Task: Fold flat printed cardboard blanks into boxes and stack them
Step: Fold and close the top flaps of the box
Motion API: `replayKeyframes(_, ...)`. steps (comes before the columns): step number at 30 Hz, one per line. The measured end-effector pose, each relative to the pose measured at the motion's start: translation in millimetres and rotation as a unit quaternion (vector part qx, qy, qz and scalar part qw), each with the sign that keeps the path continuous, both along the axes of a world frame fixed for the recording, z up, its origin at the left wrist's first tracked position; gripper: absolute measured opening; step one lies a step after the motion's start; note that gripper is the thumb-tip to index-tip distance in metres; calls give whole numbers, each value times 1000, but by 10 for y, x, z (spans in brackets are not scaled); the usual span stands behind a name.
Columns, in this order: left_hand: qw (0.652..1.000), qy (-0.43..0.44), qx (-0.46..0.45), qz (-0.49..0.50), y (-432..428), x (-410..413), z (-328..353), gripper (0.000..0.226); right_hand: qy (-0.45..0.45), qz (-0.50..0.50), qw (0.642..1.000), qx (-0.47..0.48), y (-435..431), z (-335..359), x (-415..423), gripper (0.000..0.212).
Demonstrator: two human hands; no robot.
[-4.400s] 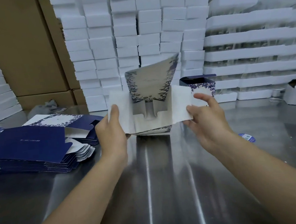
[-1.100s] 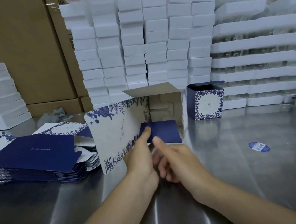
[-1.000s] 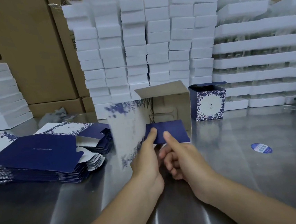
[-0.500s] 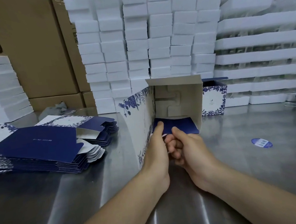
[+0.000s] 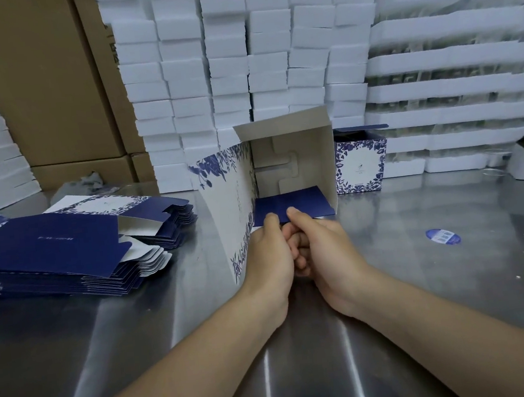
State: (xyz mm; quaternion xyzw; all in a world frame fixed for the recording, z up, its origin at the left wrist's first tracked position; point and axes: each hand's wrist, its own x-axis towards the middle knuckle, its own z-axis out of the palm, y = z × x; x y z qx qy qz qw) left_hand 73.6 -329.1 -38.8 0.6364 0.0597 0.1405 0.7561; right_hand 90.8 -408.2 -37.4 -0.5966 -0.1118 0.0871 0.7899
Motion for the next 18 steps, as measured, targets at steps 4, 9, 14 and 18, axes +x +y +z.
replayKeyframes(4, 1000, -4, 14, 5, -5, -15, 2, 73, 10, 11, 1000, 5, -10, -2, 10, 47)
replayKeyframes(9, 1000, -8, 16, 6, -6, -14, 5, 72, 24, 22, 999, 5, -24, -2, 30, 45)
replayKeyframes(14, 1000, -7, 4, 4, -21, 13, -7, 73, 34, 18, 999, 16, -41, -3, 55, 42)
replayKeyframes(18, 1000, 2, -5, 3, -25, 16, 1, 76, 41, 13, 998, 34, -23, -13, 54, 45)
